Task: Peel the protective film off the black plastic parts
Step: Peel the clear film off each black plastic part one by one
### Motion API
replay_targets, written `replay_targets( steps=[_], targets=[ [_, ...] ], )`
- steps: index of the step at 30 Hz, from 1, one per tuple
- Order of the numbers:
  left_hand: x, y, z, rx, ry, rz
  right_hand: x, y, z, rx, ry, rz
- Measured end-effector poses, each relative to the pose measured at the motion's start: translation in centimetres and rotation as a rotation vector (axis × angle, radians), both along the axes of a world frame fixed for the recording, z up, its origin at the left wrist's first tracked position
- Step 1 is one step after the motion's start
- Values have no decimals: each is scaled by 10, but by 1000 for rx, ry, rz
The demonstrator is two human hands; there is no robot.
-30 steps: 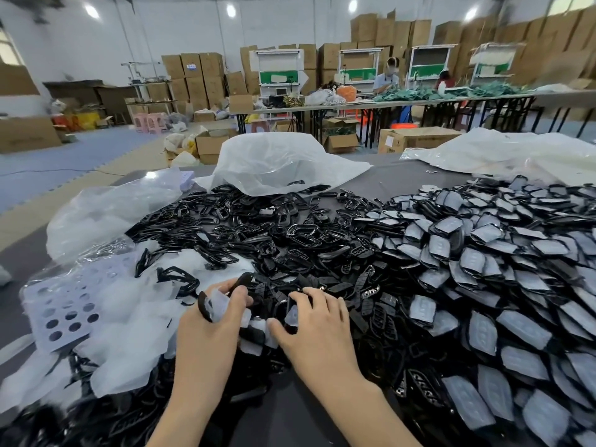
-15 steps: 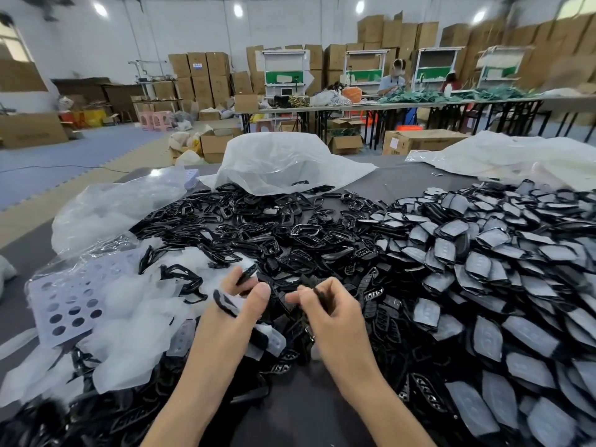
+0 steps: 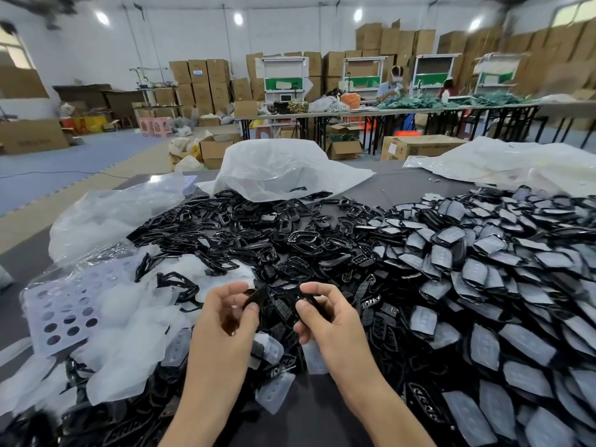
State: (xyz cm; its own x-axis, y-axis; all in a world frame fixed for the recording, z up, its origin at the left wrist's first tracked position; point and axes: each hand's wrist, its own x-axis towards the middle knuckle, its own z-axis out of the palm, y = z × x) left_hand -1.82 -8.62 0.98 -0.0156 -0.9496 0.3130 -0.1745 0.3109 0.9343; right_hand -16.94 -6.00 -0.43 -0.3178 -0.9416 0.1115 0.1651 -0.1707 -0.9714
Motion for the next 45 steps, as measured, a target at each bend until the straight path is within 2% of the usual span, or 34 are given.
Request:
replay_targets(
  steps=[4,9,16,20,26,29,31,36,40,45],
  targets=[
    [-5,2,-4,61,-63,-60,-2,-4,-4,6,-54,-26],
    [-4,3,-4,40,-96,-56,-8,-2,-3,40,-59,-31],
    [-9,4,-5,11,-16,-91,-11,-2,-3,27,-113,-20],
    [-11,4,-12,-49,-109,-114,-8,-2,-5,35,-108,6],
    [-18,12,-18,-333,-480,-215,-3,1,-4,-25,-30,24],
    [-17,13,-22,-298,-555,-194,0,3,-5,-19,36,38],
    [-17,13,-21,-251,-493,-172,0,2,-3,-26,21,35],
    [-13,7,-8,-165,-123,12,-6,0,1,-14,-183,-32],
    [-10,1,-3,86,249,-79,-1,0,1,11,-187,-2],
    [-11,2,-5,78,172,-42,1,3,5,-19,-111,97]
  ],
)
